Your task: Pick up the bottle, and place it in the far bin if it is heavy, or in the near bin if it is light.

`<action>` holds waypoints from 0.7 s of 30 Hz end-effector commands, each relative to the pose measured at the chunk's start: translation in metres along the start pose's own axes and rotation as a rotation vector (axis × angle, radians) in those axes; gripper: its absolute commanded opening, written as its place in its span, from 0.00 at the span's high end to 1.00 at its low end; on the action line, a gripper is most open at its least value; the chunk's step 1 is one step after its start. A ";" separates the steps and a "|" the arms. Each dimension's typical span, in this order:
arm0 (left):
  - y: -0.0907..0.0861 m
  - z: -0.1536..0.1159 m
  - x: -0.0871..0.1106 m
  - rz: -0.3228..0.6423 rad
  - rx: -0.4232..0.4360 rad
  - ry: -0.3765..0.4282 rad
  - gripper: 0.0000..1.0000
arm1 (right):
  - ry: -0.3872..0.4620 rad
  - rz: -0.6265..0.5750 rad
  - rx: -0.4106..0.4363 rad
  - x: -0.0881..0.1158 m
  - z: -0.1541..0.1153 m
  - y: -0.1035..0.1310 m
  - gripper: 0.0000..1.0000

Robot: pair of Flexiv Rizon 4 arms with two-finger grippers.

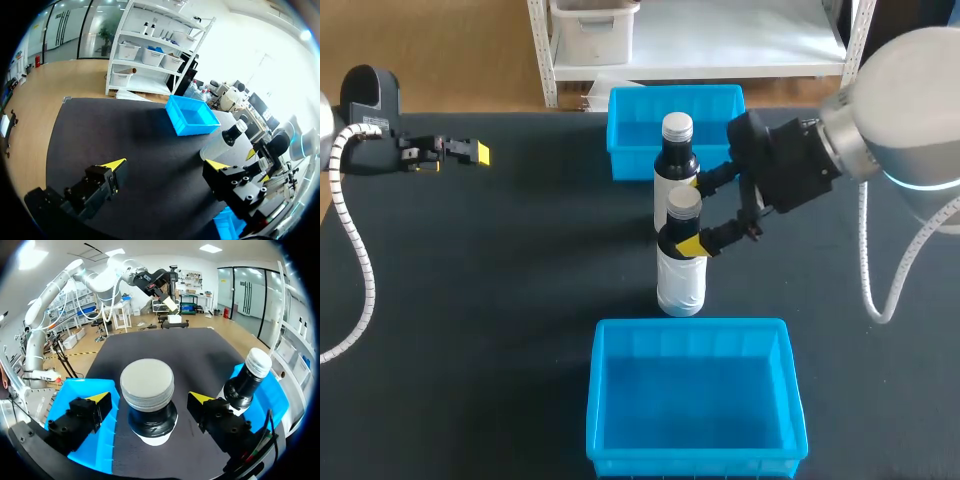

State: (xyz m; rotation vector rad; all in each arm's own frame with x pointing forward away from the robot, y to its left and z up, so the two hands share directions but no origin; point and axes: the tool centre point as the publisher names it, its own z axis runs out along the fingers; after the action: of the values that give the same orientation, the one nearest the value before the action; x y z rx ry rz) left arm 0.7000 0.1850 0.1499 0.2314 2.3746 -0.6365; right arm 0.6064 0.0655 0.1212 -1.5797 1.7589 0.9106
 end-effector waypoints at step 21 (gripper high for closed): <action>0.000 0.000 0.000 0.000 0.000 0.000 0.00 | -0.008 0.005 -0.004 0.000 0.009 -0.004 0.25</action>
State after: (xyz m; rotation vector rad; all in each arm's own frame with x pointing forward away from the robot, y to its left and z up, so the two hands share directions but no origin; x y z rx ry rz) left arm 0.7000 0.1850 0.1499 0.2313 2.3746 -0.6365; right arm 0.6110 0.0732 0.1162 -1.5754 1.7602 0.9216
